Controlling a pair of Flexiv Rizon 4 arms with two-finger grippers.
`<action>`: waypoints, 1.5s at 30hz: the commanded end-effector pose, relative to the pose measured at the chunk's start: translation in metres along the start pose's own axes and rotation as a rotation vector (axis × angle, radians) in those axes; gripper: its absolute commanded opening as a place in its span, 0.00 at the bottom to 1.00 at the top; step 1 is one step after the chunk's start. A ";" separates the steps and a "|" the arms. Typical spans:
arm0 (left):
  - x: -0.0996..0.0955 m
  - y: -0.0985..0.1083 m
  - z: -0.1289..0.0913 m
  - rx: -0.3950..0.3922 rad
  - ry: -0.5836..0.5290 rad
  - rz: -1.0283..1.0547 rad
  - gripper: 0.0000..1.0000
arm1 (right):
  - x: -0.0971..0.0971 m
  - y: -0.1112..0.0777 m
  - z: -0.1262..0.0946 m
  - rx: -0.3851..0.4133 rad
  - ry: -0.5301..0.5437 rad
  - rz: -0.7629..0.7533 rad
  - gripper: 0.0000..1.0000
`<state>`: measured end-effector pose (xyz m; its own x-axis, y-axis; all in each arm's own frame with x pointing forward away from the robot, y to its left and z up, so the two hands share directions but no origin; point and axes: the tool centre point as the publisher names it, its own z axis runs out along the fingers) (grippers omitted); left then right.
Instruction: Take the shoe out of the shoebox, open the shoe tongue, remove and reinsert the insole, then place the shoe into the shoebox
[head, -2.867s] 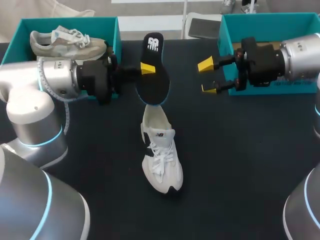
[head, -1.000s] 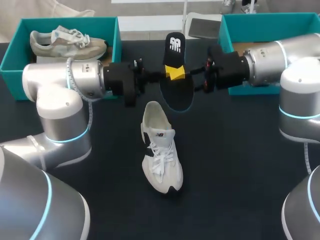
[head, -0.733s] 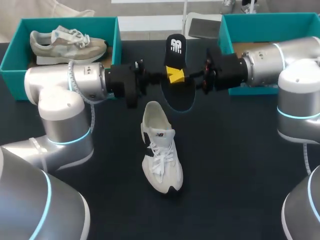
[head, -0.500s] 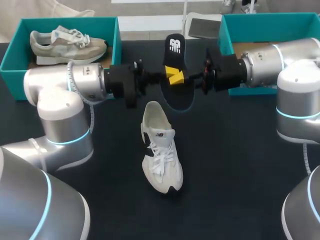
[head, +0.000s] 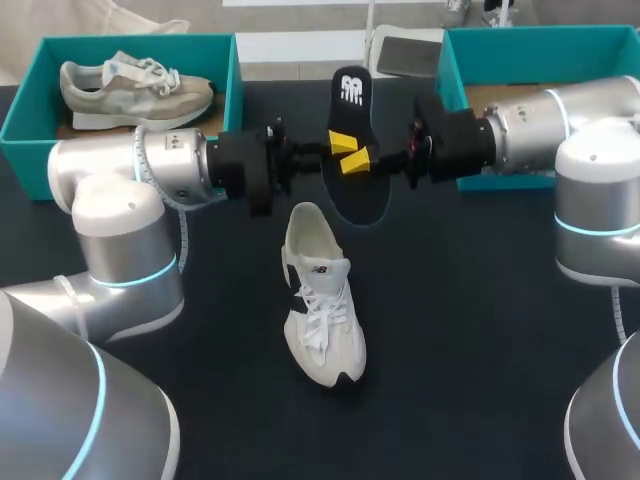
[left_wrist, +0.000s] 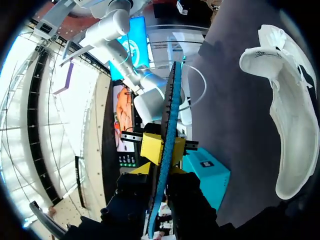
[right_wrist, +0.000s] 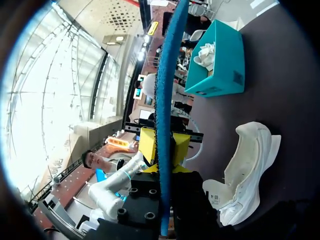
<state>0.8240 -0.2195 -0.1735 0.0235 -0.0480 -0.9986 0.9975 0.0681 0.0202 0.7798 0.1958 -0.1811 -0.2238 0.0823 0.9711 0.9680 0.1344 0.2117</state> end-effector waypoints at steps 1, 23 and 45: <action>-0.013 -0.005 -0.019 -0.002 0.056 -0.045 1.00 | 0.002 0.000 -0.002 -0.033 -0.017 -0.025 0.00; 0.052 -0.013 -0.129 -0.144 0.316 -0.778 1.00 | 0.012 0.042 0.003 -0.080 0.009 -0.706 0.00; 0.135 -0.036 -0.171 -0.504 0.503 -1.027 1.00 | -0.022 0.052 0.019 0.000 0.008 -0.791 0.00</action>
<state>0.7797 -0.0510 -0.3125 -0.8860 0.0854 -0.4558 0.4194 0.5671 -0.7089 0.8170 0.2089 -0.1819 -0.8410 -0.0171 0.5407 0.5343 0.1310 0.8351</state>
